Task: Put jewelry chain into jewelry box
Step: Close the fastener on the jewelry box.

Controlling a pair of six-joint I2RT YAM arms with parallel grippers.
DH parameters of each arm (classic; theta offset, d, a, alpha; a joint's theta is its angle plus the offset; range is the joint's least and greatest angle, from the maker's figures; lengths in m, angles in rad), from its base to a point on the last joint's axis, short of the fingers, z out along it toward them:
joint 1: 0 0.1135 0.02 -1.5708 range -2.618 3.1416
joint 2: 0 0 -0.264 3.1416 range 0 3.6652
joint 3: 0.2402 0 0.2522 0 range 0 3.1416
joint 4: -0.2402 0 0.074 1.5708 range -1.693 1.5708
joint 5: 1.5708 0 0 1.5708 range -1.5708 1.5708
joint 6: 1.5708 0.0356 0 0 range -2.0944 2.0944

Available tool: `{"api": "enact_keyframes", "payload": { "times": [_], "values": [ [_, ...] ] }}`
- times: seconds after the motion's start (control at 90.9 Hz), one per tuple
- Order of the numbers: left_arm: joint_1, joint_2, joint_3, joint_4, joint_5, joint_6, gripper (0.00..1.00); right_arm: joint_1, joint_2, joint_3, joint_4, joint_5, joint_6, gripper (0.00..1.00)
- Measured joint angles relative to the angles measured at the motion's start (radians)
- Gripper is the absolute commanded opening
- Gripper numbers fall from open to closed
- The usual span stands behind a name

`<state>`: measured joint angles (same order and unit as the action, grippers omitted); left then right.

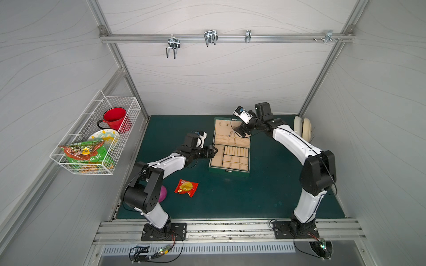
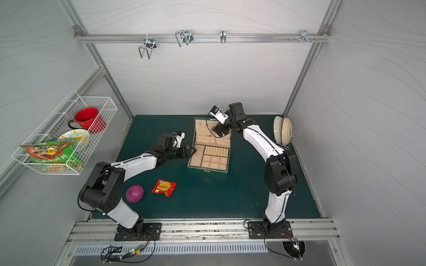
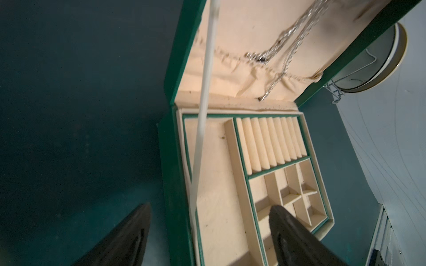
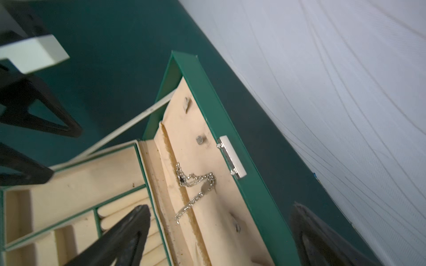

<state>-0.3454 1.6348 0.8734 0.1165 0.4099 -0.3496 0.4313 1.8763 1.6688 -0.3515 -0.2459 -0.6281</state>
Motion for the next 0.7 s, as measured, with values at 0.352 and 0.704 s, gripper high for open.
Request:
{"api": "enact_keyframes", "payload": {
  "times": [0.352, 0.704],
  "values": [
    [-0.066, 0.0, -0.055, -0.008, -0.044, -0.011, 0.84, 0.005, 0.163, 0.227, -0.171, 0.023, -0.262, 0.99],
    [-0.073, 0.0, -0.099, -0.041, -0.059, -0.009, 0.82, 0.02, 0.244, 0.328, -0.257, 0.065, -0.387, 0.9]
  ]
}}
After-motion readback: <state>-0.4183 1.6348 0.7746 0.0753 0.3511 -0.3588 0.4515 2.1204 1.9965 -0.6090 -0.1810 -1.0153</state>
